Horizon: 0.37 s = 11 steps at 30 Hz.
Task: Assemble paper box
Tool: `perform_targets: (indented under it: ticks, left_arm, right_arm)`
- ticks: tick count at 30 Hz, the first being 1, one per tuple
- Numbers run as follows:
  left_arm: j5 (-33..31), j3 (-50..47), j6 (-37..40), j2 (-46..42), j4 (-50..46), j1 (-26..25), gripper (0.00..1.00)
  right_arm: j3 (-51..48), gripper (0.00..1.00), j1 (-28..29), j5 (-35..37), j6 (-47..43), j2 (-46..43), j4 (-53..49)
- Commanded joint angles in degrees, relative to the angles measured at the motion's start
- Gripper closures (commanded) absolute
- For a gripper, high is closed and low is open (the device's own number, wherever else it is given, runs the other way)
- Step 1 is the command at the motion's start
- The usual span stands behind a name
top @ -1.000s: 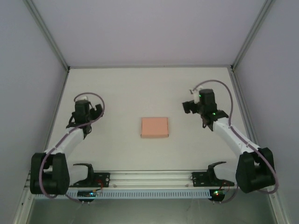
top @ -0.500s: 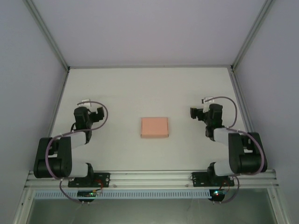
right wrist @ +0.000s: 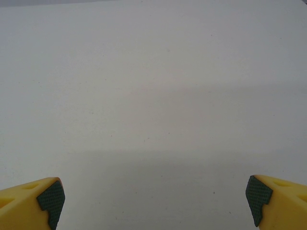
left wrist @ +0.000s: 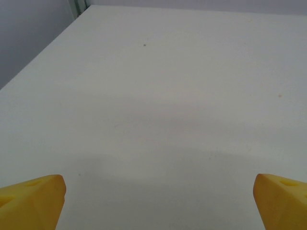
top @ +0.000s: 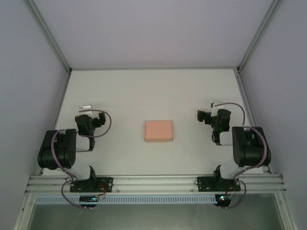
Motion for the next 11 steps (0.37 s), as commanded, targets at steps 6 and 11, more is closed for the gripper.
perform_targets:
  ticks: [6,11]
  left_arm:
    - [-0.7,3.22,0.63,-0.05,-0.51,-0.66,0.0]
    - [-0.83,3.29,0.91,0.08,-0.49,-0.85,0.01]
  right_arm:
    - [0.85,0.01,0.3,0.6,1.16,-0.02,1.36]
    - [0.67,0.0,0.31,0.88,1.13,-0.09,1.54]
